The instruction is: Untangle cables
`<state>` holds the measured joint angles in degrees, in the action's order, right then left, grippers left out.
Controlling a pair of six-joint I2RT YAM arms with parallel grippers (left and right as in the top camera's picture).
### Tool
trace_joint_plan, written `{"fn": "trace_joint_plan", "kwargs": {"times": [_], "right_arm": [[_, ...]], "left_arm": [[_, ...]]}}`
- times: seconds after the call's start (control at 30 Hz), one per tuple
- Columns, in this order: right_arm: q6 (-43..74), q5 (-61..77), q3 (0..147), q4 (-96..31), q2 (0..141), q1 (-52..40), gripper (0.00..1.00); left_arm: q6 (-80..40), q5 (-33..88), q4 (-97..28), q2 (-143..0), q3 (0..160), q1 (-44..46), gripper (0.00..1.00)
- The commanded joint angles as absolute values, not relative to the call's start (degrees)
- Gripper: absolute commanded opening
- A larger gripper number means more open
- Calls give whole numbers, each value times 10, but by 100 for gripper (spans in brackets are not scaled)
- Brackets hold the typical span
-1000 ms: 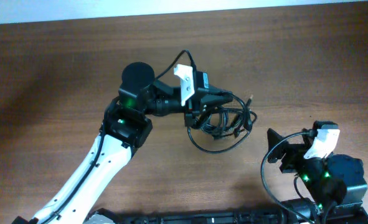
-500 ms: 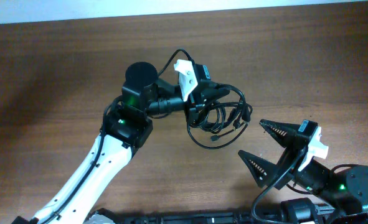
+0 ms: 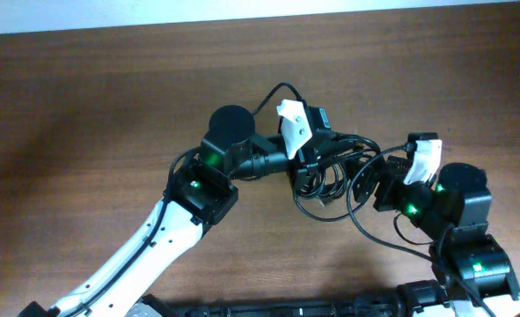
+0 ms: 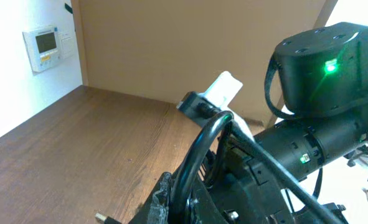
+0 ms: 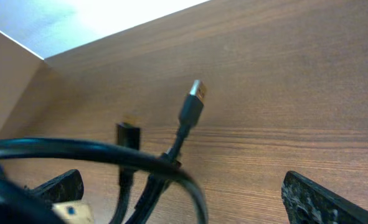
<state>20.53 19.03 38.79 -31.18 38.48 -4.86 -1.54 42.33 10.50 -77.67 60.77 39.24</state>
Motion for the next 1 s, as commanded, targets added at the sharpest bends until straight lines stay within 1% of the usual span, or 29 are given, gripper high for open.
{"fn": "trace_joint_plan", "kwargs": {"times": [0.0,0.07,0.2,0.3,0.37,0.43,0.53,0.57,0.67,0.77,0.8,0.83,0.9,0.97], "right_arm": [[198,148,388,-313,399,-48,99],[198,108,388,-314,403,-48,99],[203,20,388,-335,404,-48,99],[205,27,388,-357,404,-48,99],[204,62,388,-358,404,-48,99],[201,126,389,-349,404,-48,99],[185,235,390,-324,404,-48,99],[163,305,390,-298,404,-48,99],[164,333,390,-285,404,-48,99],[170,356,390,-284,404,-48,99],[170,358,392,-284,404,-48,99],[170,358,393,-283,404,-48,99],[183,358,394,-278,404,-48,98],[217,358,394,-265,404,-48,99]], "left_arm": [[-24,430,114,-761,622,390,0],[-24,460,121,-758,622,389,0],[-23,460,119,-747,622,382,0],[-23,411,90,-747,622,360,0],[-23,370,69,-747,622,350,0],[-23,358,53,-747,622,347,0],[-23,325,37,-747,622,347,0],[-23,305,31,-747,622,347,0],[-27,281,29,-747,622,347,0],[-70,177,15,-747,622,347,0],[-101,130,7,-747,622,347,0],[-126,109,3,-747,622,347,0],[-214,60,2,-747,622,344,0],[-312,47,3,-747,622,321,0]]}}
